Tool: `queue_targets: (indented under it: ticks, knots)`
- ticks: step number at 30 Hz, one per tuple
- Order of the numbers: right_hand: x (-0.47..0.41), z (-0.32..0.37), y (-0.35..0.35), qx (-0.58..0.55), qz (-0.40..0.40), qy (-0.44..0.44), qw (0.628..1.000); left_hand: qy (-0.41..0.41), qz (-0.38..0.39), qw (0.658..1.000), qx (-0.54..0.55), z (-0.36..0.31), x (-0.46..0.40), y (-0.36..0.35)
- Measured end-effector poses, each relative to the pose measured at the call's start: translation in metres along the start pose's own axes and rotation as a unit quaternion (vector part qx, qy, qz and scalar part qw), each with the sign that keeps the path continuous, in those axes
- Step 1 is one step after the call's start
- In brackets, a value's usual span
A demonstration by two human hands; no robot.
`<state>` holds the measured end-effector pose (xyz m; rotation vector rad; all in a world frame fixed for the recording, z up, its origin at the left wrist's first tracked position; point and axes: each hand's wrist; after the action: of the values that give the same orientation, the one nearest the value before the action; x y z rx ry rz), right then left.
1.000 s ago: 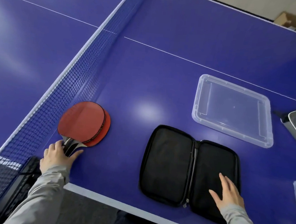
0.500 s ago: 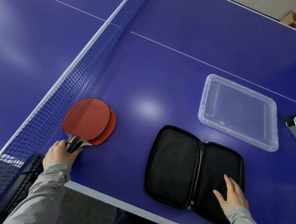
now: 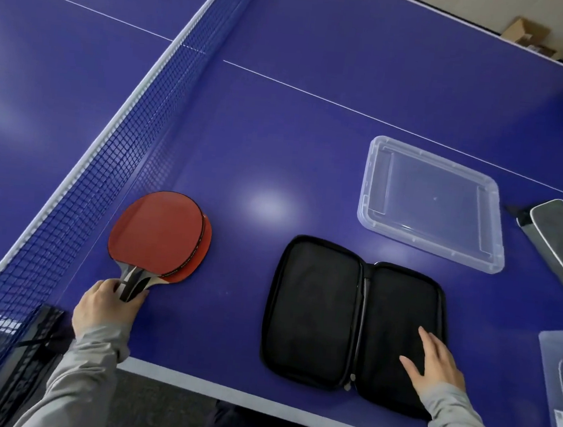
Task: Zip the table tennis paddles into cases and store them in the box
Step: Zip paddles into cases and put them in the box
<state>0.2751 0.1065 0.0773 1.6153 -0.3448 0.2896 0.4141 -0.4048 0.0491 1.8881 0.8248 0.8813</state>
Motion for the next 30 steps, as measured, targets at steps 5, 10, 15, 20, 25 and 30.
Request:
queue_targets:
  ticks: [5,10,15,20,25,30]
  knots:
    - [0.002,-0.008,-0.003,0.001,0.003,0.002,1.0,-0.028,-0.009,0.999,0.034,-0.027,0.022,-0.007]
    - [0.003,-0.026,-0.008,-0.013,0.008,-0.003,1.0,-0.055,-0.002,0.996,0.069,-0.07,0.058,-0.02]
    - [0.0,-0.054,-0.013,-0.041,0.003,-0.01,0.999,-0.087,0.019,0.993,0.077,-0.118,0.107,-0.044]
    - [-0.003,-0.086,-0.02,-0.066,0.016,-0.008,0.998,-0.115,0.048,0.989,0.075,-0.166,0.172,-0.076]
    - [-0.007,-0.102,-0.027,-0.052,0.031,0.037,0.997,-0.138,0.089,0.984,0.066,-0.201,0.236,-0.113]
    - [-0.012,-0.109,-0.033,-0.052,0.046,0.083,0.994,-0.142,0.122,0.981,0.056,-0.225,0.285,-0.148]
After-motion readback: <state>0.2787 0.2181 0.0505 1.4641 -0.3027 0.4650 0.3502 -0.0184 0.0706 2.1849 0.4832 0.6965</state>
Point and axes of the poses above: each hand's wrist, its own x-axis away from the middle knuckle, its own y-axis out of the back of the hand, z = x × y
